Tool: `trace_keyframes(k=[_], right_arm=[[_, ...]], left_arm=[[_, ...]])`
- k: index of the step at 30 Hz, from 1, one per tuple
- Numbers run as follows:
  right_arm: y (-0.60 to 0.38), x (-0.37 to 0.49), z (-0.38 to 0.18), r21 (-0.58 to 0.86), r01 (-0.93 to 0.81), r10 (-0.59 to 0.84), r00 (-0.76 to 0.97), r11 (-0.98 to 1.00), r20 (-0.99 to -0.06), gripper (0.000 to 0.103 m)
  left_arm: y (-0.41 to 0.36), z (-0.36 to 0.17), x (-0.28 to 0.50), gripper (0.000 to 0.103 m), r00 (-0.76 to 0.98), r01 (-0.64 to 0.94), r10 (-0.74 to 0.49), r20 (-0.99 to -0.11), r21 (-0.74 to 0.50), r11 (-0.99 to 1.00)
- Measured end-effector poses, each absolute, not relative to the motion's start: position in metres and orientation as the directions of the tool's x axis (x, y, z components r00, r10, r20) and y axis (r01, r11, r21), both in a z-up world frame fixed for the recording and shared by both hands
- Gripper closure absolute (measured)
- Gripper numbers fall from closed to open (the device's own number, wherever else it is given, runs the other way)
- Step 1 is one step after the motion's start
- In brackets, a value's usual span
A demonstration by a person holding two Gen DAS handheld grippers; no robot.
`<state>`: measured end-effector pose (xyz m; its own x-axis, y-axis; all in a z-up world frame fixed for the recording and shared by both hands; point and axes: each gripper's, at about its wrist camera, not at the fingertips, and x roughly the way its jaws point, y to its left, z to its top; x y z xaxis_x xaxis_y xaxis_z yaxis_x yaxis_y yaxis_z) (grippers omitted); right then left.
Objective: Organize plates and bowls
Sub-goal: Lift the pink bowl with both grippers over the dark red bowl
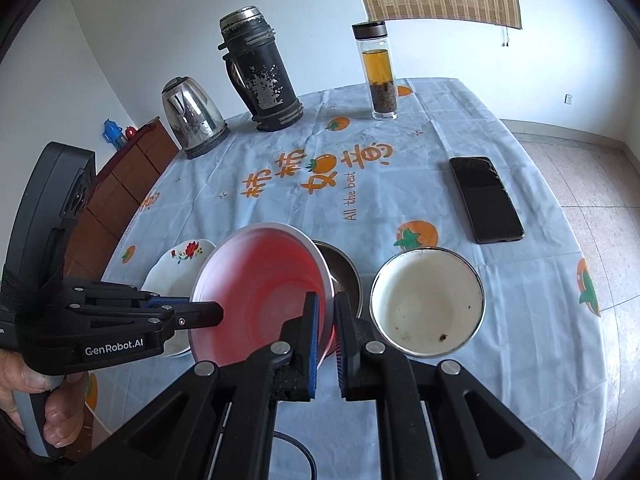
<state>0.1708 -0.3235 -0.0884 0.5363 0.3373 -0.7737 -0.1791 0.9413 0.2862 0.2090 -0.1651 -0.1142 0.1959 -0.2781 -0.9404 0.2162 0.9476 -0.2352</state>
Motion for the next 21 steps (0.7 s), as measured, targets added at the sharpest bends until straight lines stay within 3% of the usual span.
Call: trace_keyframes(k=[21], right_arm=[[-0.316, 0.200, -0.110, 0.261, -0.174, 0.314, 0.499, 0.949, -0.808, 0.095]], left_arm=[[-0.162, -0.133, 0.234, 0.097, 0.159, 0.169, -0.262, -0.952, -0.235, 0.957]])
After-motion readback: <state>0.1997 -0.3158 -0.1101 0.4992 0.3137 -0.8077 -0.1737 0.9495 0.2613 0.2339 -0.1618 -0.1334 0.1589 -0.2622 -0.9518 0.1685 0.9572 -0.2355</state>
